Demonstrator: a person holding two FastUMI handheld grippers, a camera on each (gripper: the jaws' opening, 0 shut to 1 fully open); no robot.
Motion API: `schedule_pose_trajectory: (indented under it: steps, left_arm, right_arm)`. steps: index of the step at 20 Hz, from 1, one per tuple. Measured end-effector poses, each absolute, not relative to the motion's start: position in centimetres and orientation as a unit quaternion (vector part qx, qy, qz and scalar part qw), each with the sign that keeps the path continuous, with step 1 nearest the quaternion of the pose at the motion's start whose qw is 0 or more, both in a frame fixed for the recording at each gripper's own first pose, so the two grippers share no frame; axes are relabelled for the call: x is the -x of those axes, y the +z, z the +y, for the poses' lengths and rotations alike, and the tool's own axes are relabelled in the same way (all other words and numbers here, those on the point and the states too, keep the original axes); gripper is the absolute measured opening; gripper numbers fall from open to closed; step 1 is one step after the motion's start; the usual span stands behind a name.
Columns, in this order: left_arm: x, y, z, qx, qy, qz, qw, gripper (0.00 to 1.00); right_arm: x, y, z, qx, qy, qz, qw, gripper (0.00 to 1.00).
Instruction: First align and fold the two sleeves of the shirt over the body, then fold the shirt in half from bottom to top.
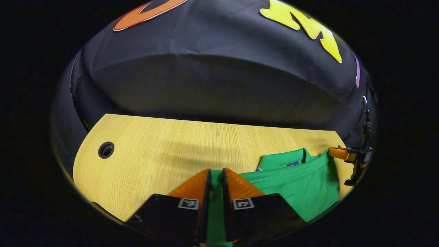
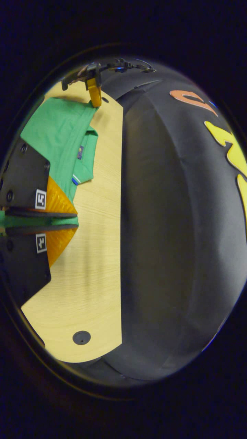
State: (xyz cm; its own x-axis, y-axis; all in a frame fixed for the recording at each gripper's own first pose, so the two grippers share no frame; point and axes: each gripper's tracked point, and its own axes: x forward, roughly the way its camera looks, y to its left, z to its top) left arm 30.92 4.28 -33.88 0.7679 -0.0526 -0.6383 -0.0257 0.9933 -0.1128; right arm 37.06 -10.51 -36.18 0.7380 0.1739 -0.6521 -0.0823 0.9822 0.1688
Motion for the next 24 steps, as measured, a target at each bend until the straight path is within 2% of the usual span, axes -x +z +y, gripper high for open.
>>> schedule_pose_trajectory:
  steps: [1,2,4,5,7,9,12,13,14,17,19,20,22,23,24]
  left_arm:
    - [-31.0,-33.6,4.4,0.053,-0.003,0.337,0.940,0.22]
    - [-31.1,-33.1,4.3,0.058,-0.003,0.332,0.942,0.44]
    - [-30.8,-31.5,4.4,0.070,0.004,0.317,0.946,0.87]
    - [-30.6,-31.1,4.3,0.076,0.006,0.312,0.947,0.99]
    - [-29.8,-29.1,4.1,0.091,0.009,0.300,0.950,1.00]
    - [-28.5,-26.3,4.1,0.097,0.009,0.278,0.956,1.00]
    - [-25.5,-20.4,3.7,0.088,0.000,0.233,0.969,1.00]
    - [-24.3,-18.1,3.5,0.080,-0.003,0.215,0.973,1.00]
    - [-22.8,-15.9,3.2,0.074,-0.005,0.199,0.977,1.00]
    - [-17.8,-9.2,2.5,0.073,-0.010,0.148,0.986,0.99]
    - [-14.2,-6.2,2.3,0.072,-0.004,0.127,0.989,1.00]
    - [-12.5,-4.9,2.3,0.068,0.003,0.114,0.991,0.99]
    - [-8.6,-2.5,1.6,0.063,0.009,0.090,0.994,0.99]
    - [-6.3,-1.2,1.3,0.062,0.008,0.080,0.995,0.99]
    - [-4.2,-0.2,1.1,0.058,0.011,0.070,0.996,0.98]
  right_arm:
    - [-37.1,-35.8,-10.6,-0.065,0.065,0.351,0.932,0.14]
    - [-37.0,-35.3,-10.9,-0.067,0.060,0.346,0.934,0.26]
    - [-36.4,-34.2,-11.2,-0.062,0.050,0.331,0.940,0.62]
    - [-36.0,-33.6,-11.3,-0.058,0.044,0.325,0.943,0.69]
    - [-34.9,-31.6,-11.5,-0.054,0.037,0.306,0.950,0.83]
    - [-33.3,-28.6,-11.6,-0.053,0.031,0.283,0.957,0.87]
    - [-30.2,-22.7,-11.5,-0.045,0.023,0.236,0.970,0.89]
    - [-28.8,-20.5,-11.4,-0.039,0.023,0.218,0.975,0.86]
    - [-27.2,-18.0,-11.2,-0.033,0.022,0.200,0.979,0.89]
    - [-21.0,-11.5,-10.2,-0.029,0.031,0.146,0.988,0.89]
    - [-17.0,-8.6,-9.4,-0.024,0.030,0.120,0.992,0.92]
    - [-14.7,-7.3,-9.1,-0.024,0.028,0.111,0.993,0.89]
    - [-10.0,-5.3,-8.6,-0.026,0.029,0.094,0.995,0.89]
    - [-8.0,-4.4,-8.3,-0.023,0.027,0.085,0.996,0.93]
    - [-6.0,-3.6,-8.0,-0.016,0.026,0.076,0.997,0.89]
